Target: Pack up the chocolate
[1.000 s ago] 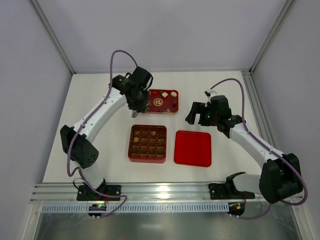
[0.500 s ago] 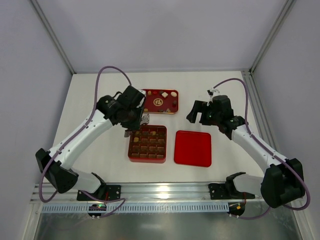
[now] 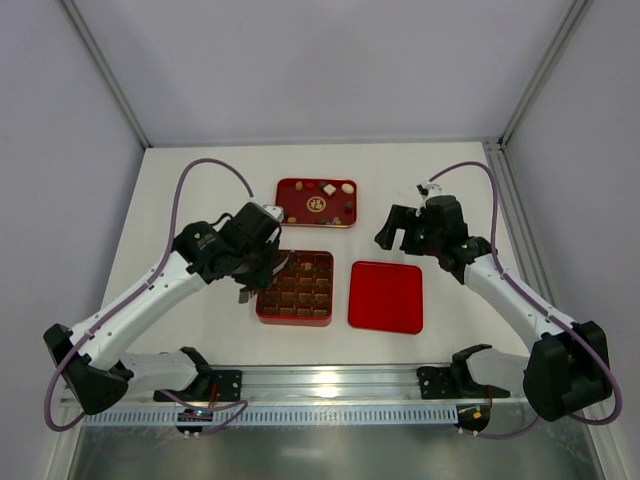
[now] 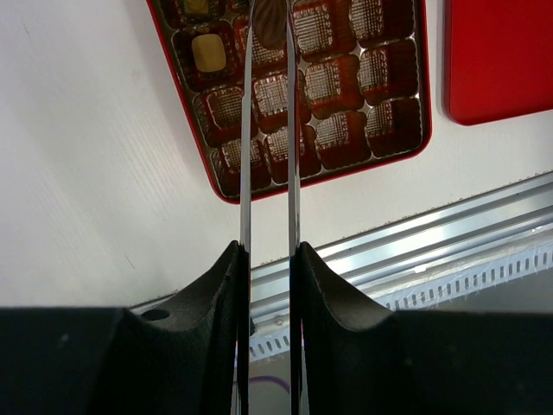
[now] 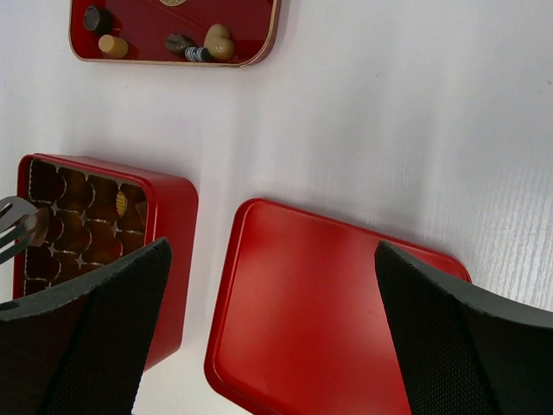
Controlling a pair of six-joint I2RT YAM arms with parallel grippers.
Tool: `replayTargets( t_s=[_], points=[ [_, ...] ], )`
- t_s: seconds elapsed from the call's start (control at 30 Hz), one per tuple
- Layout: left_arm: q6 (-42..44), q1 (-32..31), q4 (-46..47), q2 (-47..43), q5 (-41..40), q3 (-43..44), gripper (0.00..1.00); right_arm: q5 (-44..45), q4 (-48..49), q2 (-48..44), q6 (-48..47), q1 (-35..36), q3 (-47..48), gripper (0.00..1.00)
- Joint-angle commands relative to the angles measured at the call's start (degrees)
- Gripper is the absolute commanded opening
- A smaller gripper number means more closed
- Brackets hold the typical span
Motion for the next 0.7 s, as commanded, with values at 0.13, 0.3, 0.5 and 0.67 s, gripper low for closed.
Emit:
replayTargets(
  t_s=[0.13,0.3,0.5,0.67],
  points=[
    [-1.84,-1.63,1.28,-2.43,-1.11,-2.38,0.27,1.57,1.75,-1.98,1.04,0.15,-0.78,1.00],
    [-2.37,-1.99,1.89,-2.43,-2.16,-3.88,0.28,1.58,2.19,-2.33,1.39,0.33,-1.39,1.00],
    [-2.81,-2.51,1.89,-2.08,-2.95,-4.67,0.33,1.40,2.46,-2.42,1.31,0.33,-1.83,1.00],
    [-2.63,-2.60,2.33,-1.73,-3.39,-4.67,0.35,1.22,2.63,-2.42,1.30,0.33,-1.92,1.00]
  ],
)
